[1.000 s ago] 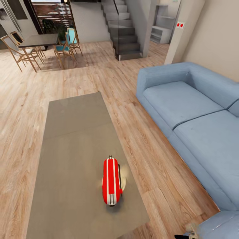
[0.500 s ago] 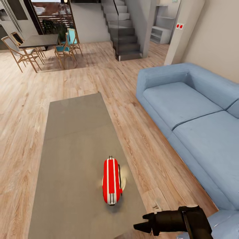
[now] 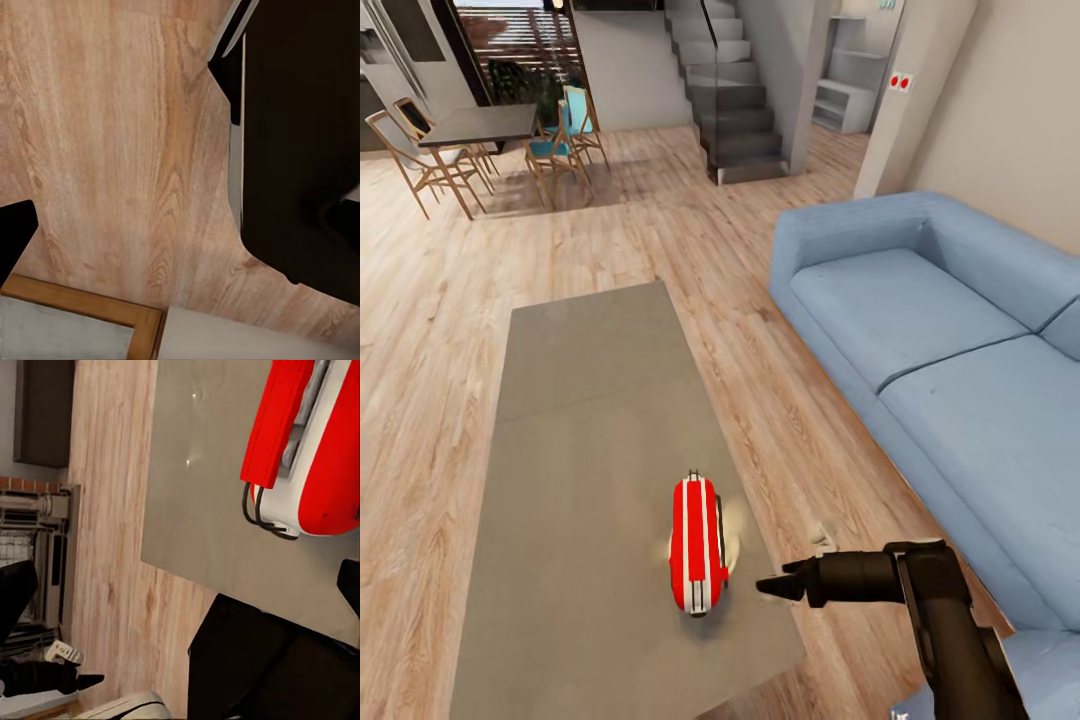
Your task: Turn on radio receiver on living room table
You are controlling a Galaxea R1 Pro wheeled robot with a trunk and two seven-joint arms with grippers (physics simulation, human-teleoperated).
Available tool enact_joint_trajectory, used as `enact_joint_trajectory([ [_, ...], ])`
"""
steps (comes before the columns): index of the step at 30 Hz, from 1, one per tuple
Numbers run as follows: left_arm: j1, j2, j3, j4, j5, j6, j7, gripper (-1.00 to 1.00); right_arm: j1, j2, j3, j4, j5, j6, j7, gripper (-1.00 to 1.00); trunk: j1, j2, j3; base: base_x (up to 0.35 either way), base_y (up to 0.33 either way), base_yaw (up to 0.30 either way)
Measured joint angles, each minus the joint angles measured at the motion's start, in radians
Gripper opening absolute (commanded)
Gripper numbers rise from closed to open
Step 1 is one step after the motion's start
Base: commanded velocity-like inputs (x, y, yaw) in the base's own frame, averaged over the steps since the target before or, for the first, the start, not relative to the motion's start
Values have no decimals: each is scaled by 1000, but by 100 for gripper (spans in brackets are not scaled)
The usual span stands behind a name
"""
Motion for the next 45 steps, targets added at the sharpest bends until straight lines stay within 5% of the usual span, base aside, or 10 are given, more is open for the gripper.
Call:
enact_joint_trajectory([
  [17, 0, -1, 0, -1, 0, -1, 2, 100, -96, 8, -1, 0, -4, 59, 0, 100, -65, 119, 53, 0, 0, 0],
  [26, 0, 1, 0, -1, 0, -1, 2, 100, -123, 16, 0, 0, -4, 66, 0, 100, -65, 119, 53, 0, 0, 0],
  [30, 0, 0, 0, -1, 0, -1, 2, 100, -127, 24, 8, 0, -55, 67, 0, 100, -65, 119, 53, 0, 0, 0],
  [35, 0, 0, -1, -1, 0, -1, 2, 100, -128, 25, 73, 1, -144, 68, 0, 100, -65, 119, 53, 0, 0, 0],
  [45, 0, 0, -5, -1, 0, -1, 2, 100, -128, 43, 126, 1, -172, 68, 0, 100, -65, 119, 53, 0, 0, 0],
])
